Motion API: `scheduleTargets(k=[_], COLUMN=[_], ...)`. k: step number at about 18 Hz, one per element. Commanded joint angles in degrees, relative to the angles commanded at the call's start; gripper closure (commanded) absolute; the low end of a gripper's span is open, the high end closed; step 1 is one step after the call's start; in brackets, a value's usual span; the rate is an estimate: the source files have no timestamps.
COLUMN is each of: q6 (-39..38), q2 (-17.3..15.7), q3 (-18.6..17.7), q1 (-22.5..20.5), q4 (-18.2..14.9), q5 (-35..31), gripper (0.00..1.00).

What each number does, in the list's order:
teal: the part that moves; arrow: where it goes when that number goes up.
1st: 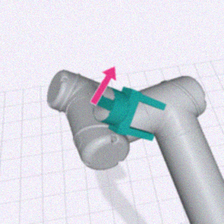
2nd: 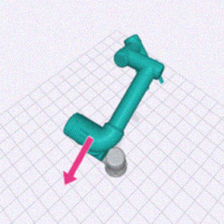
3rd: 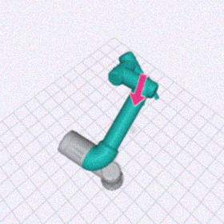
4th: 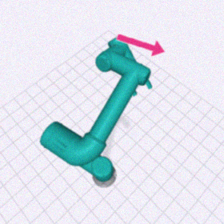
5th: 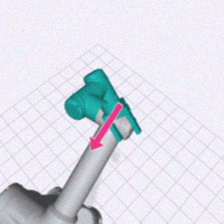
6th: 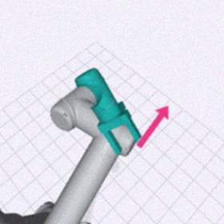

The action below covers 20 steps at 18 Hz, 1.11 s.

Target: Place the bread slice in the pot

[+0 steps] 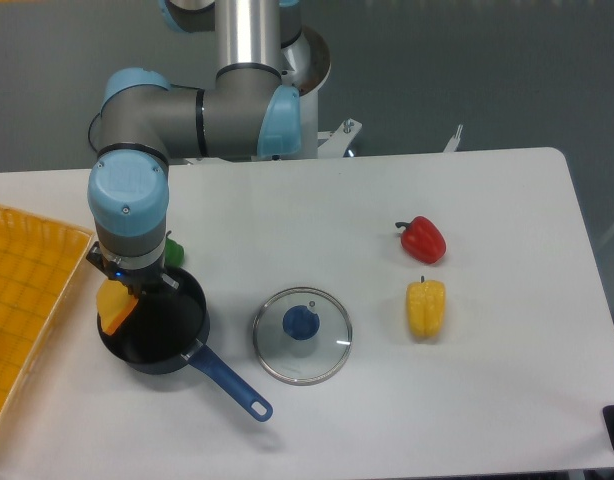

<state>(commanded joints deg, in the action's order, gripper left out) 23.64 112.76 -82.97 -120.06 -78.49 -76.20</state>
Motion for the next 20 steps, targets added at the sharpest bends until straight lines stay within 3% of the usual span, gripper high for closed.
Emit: scheduleTargets(k=[8,10,20], q6=[1.58,2.9,3.17], q2=[0.79,1.06,1.76], q3=[0.18,0.09,0.09], q1=[-0.62,-0.62,-0.88], q4=[0.0,0.0,0.09], q5=[-0.18,-0.18,-0.62], gripper=[0.91,0.82,0.8])
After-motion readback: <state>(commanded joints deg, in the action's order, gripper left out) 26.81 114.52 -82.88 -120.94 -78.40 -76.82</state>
